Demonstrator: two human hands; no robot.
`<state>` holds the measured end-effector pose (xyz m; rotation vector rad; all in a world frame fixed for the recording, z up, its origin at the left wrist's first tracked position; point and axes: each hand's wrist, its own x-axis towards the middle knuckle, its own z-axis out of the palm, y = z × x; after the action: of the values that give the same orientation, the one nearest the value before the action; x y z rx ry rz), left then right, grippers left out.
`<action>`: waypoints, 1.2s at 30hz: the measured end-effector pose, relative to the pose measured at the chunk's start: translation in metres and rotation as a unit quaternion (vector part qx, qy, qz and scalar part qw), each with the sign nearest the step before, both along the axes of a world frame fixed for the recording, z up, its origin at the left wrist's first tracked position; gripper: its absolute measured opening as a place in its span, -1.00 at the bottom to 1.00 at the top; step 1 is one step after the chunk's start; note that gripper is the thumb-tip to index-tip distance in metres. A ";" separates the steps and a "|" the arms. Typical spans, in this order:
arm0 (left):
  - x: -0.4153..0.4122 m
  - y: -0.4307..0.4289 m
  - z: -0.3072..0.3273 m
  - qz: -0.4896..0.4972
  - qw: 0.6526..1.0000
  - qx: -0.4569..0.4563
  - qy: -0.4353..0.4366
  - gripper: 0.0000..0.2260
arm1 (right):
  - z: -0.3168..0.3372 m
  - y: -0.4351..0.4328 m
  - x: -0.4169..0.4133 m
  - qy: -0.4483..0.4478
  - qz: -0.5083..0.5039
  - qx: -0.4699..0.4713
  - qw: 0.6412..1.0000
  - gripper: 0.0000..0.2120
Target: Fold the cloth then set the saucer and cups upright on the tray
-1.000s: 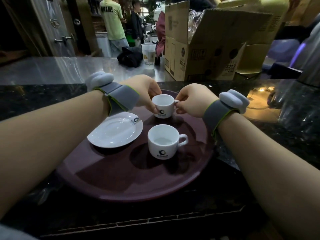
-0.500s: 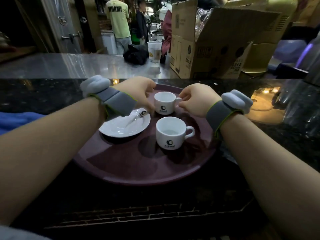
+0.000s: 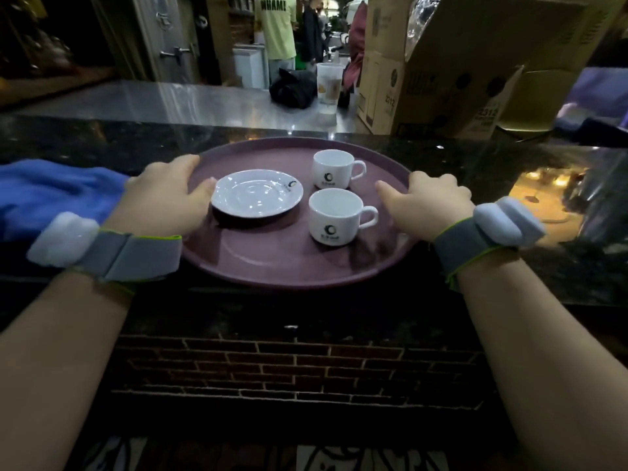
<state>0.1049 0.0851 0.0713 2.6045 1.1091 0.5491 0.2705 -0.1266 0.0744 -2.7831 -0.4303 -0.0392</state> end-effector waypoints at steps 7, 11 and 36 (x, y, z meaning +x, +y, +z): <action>-0.007 -0.017 -0.007 0.073 0.997 -0.017 -0.015 -0.52 | -0.001 0.003 -0.011 0.042 0.017 0.009 0.999 -0.11; -0.004 -0.023 -0.008 0.072 0.997 -0.002 -0.022 -0.55 | -0.005 0.009 -0.008 0.059 0.014 0.024 0.998 -0.08; 0.023 -0.068 0.001 -0.033 0.996 0.013 -0.081 -0.66 | -0.006 -0.061 -0.002 -0.040 -0.125 0.094 0.987 -0.10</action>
<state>0.1276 0.0167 0.0725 2.5552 0.9677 0.7480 0.2684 -0.1877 0.0687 -2.6379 -0.0887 -0.2374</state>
